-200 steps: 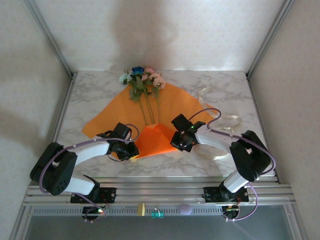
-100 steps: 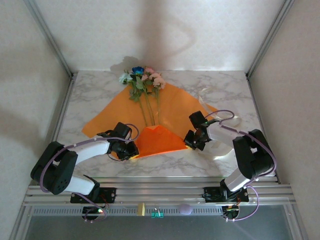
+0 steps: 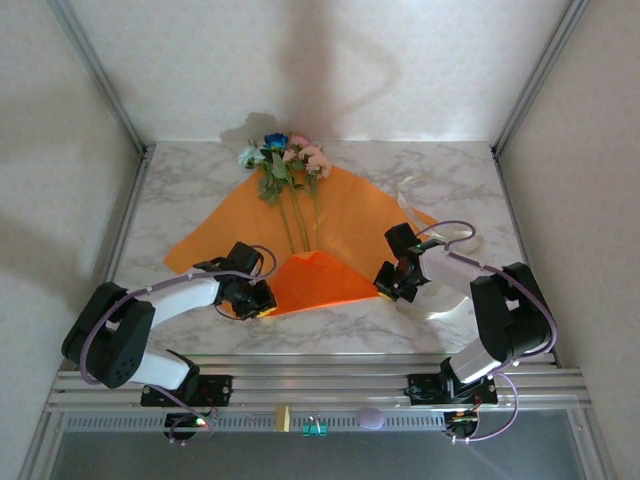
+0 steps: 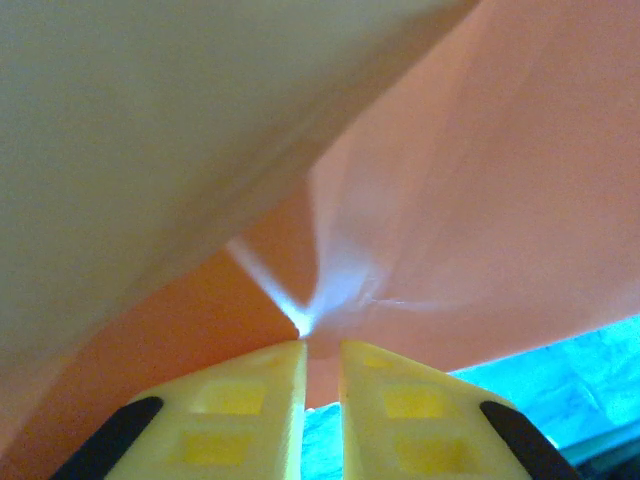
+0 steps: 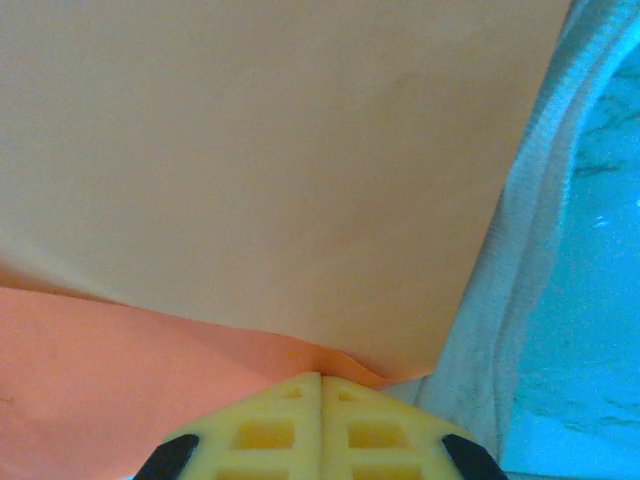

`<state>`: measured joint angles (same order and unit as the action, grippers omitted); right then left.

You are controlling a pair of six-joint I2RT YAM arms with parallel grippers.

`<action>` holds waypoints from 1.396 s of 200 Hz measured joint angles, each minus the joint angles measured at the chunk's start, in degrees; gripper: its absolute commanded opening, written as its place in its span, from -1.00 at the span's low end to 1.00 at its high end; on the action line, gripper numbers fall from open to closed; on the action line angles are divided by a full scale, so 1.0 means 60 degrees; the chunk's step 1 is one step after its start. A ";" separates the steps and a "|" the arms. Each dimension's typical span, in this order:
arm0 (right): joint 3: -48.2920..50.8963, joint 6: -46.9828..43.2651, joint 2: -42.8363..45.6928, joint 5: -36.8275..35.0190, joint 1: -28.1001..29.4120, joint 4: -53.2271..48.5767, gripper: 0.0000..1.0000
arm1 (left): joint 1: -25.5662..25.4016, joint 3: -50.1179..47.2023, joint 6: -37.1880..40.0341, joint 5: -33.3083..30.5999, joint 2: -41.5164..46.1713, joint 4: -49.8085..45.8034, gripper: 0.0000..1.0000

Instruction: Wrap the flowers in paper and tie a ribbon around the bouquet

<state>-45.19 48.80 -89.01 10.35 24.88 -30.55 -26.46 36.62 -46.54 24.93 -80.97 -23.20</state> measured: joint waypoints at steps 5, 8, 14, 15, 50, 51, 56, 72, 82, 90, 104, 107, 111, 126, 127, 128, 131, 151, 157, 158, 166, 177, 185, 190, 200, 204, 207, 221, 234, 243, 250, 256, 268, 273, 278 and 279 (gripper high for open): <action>0.0000 0.0000 0.0000 0.0000 0.0000 -0.0004 -0.90 | -0.0025 0.0204 -0.0036 -0.0149 0.0055 -0.0204 -0.53; 0.0000 0.0000 0.0000 0.0000 0.0000 -0.0007 -0.90 | -0.0040 0.0335 -0.0029 -0.0186 0.0098 -0.0302 -0.52; -0.0004 0.0000 0.0000 0.0000 0.0000 -0.0011 -0.90 | -0.0095 0.0623 -0.0073 -0.0270 0.0168 -0.0477 -0.51; -0.0004 0.0000 0.0000 0.0000 0.0000 -0.0011 -0.90 | -0.0109 0.0670 -0.0069 -0.0266 0.0178 -0.0481 -0.51; -0.0011 0.0127 0.0000 -0.0011 0.0022 -0.0022 -0.90 | -0.1814 0.2517 -0.0182 0.0321 -0.0244 0.0033 -0.55; -0.0011 0.0135 0.0000 -0.0007 0.0022 -0.0022 -0.90 | -0.1861 0.2546 -0.0178 0.0331 -0.0277 0.0058 -0.55; -0.0011 0.0178 0.0007 -0.0011 0.0022 -0.0022 -0.90 | -0.2218 0.2765 -0.0186 0.0506 -0.0579 0.0266 -0.55; -0.0011 0.0335 0.0011 -0.0015 0.0022 -0.0029 -0.90 | -0.3231 0.3417 -0.0182 0.0882 -0.1847 0.0743 -0.57; -0.0011 0.0408 0.0011 -0.0022 0.0022 -0.0033 -0.90 | -0.3657 0.3770 -0.0178 0.0984 -0.2696 0.0929 -0.58; -0.0011 0.0455 0.0011 -0.0029 0.0022 -0.0051 -0.90 | -0.3865 0.4022 -0.0182 0.0994 -0.3297 0.0969 -0.60; -0.0033 0.0484 0.0007 -0.0036 0.0022 -0.0098 -0.90 | -0.3963 0.4255 -0.0219 0.0903 -0.4018 0.1096 -0.61; -0.0040 0.0481 0.0004 -0.0036 0.0022 -0.0113 -0.90 | -0.3956 0.4266 -0.0215 0.0856 -0.4105 0.1118 -0.62; -0.0055 0.0477 -0.0007 -0.0036 0.0022 -0.0131 -0.90 | -0.3927 0.4262 -0.0255 0.0747 -0.4197 0.1129 -0.62; -0.0153 0.0474 -0.0098 -0.0036 0.0022 -0.0248 -0.91 | -0.3792 0.4244 -0.0353 0.0415 -0.4266 0.1129 -0.61; -0.0164 0.0474 -0.0106 -0.0036 0.0022 -0.0255 -0.91 | -0.3781 0.4244 -0.0357 0.0401 -0.4266 0.1133 -0.61; -0.0171 0.0470 -0.0113 -0.0036 0.0022 -0.0266 -0.91 | -0.3763 0.4240 -0.0368 0.0390 -0.4258 0.1133 -0.61; -0.0200 0.0470 -0.0146 -0.0036 0.0022 -0.0288 -0.91 | -0.3730 0.4222 -0.0415 0.0342 -0.4229 0.1180 -0.61; -0.0412 0.0463 -0.0335 -0.0033 0.0022 -0.0506 -0.91 | -0.3523 0.3861 -0.0583 0.0193 -0.3898 0.1497 -0.61; -0.0474 0.0452 -0.0390 -0.0033 0.0022 -0.0568 -0.92 | -0.3468 0.3708 -0.0612 0.0164 -0.3774 0.1530 -0.62; -0.0484 0.0448 -0.0401 -0.0033 0.0022 -0.0583 -0.92 | -0.3461 0.3690 -0.0612 0.0164 -0.3756 0.1534 -0.62; -0.0550 0.0430 -0.0459 -0.0033 0.0018 -0.0663 -0.92 | -0.3402 0.3446 -0.0623 0.0157 -0.3603 0.1552 -0.62; -0.0623 0.0386 -0.0525 -0.0033 0.0018 -0.0743 -0.92 | -0.3337 0.3027 -0.0667 0.0160 -0.3391 0.1552 -0.62; -0.0674 0.0361 -0.0572 -0.0029 0.0018 -0.0794 -0.92 | -0.3289 0.2728 -0.0688 0.0175 -0.3264 0.1566 -0.61; -0.0696 0.0346 -0.0590 -0.0022 0.0018 -0.0812 -0.92 | -0.3246 0.2532 -0.0688 0.0237 -0.3129 0.1752 -0.61; -0.0747 0.0291 -0.0641 -0.0022 0.0018 -0.0871 -0.92 | -0.3158 0.2215 -0.0688 0.0255 -0.2834 0.1836 -0.61; -0.0761 0.0291 -0.0652 -0.0015 0.0018 -0.0882 -0.92 | -0.3107 0.2091 -0.0688 0.0284 -0.2725 0.1865 -0.61; -0.0772 0.0288 -0.0659 -0.0015 0.0018 -0.0892 -0.92 | -0.3071 0.1996 -0.0688 0.0313 -0.2641 0.1894 -0.62; -0.0798 0.0284 -0.0685 -0.0018 0.0018 -0.0925 -0.93 | -0.2841 0.1654 -0.0685 0.0382 -0.2317 0.1938 -0.63; -0.0809 0.0280 -0.0692 -0.0018 0.0018 -0.0951 -0.93 | -0.2524 0.1355 -0.0685 0.0372 -0.2007 0.1872 -0.63; -0.0812 0.0262 -0.0703 -0.0018 0.0018 -0.0951 -0.93 | -0.2189 0.1089 -0.0688 0.0204 -0.1741 0.1668 -0.62; -0.0816 0.0248 -0.0703 -0.0015 0.0018 -0.0951 -0.93 | -0.1912 0.0860 -0.0699 0.0087 -0.1541 0.1515 -0.62; -0.0820 0.0244 -0.0710 -0.0015 0.0007 -0.0958 -0.93 | -0.1647 0.0641 -0.0736 0.0091 -0.1322 0.1402 -0.62; -0.0849 0.0226 -0.0743 0.0004 -0.0004 -0.0987 -0.93 | -0.1297 0.0357 -0.0798 -0.0058 -0.0889 0.1166 -0.61; -0.0867 0.0219 -0.0758 0.0004 -0.0011 -0.1009 -0.93 | -0.1180 0.0226 -0.0834 -0.0146 -0.0699 0.1031 -0.61; -0.0882 0.0215 -0.0769 0.0015 -0.0018 -0.1024 -0.93 | -0.1075 0.0091 -0.0885 -0.0204 -0.0517 0.0925 -0.61; -0.0882 0.0219 -0.0772 0.0018 -0.0018 -0.1024 -0.93 | -0.1060 0.0073 -0.0892 -0.0208 -0.0495 0.0907 -0.61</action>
<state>-50.48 50.11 -93.65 10.46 24.77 -36.69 -32.82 37.06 -51.90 23.68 -83.94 -17.76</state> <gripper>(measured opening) 0.058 0.192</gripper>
